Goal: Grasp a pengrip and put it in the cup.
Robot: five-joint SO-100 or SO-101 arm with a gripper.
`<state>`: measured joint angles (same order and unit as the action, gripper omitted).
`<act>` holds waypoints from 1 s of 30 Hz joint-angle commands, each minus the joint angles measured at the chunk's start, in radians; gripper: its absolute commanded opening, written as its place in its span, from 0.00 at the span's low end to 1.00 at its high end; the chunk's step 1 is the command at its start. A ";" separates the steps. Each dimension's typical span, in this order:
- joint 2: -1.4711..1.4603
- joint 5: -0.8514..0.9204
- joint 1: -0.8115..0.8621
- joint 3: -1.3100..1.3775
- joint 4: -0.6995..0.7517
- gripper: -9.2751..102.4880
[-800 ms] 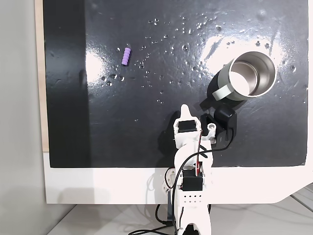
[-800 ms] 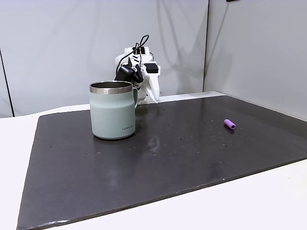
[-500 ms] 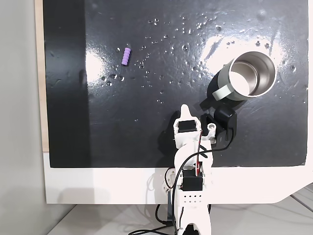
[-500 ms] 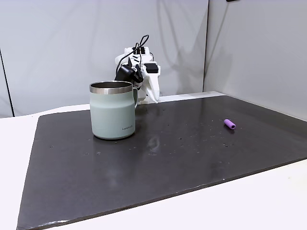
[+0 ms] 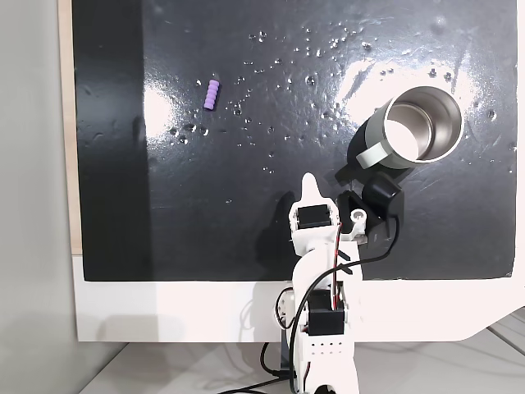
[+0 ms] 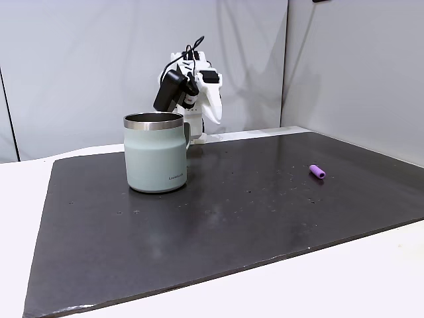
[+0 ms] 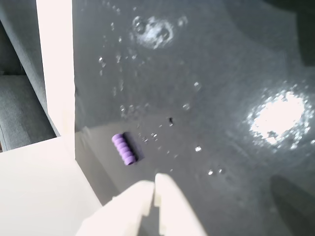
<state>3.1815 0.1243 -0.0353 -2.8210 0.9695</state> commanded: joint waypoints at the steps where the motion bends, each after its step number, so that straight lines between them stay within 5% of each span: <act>1: -0.169 0.029 -0.015 0.258 0.023 0.09; 14: -0.885 0.291 -0.021 0.942 0.149 0.10; 30: -1.552 0.437 -0.132 1.649 0.419 0.23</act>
<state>1.6720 0.5338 -0.1534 -1.3008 1.3821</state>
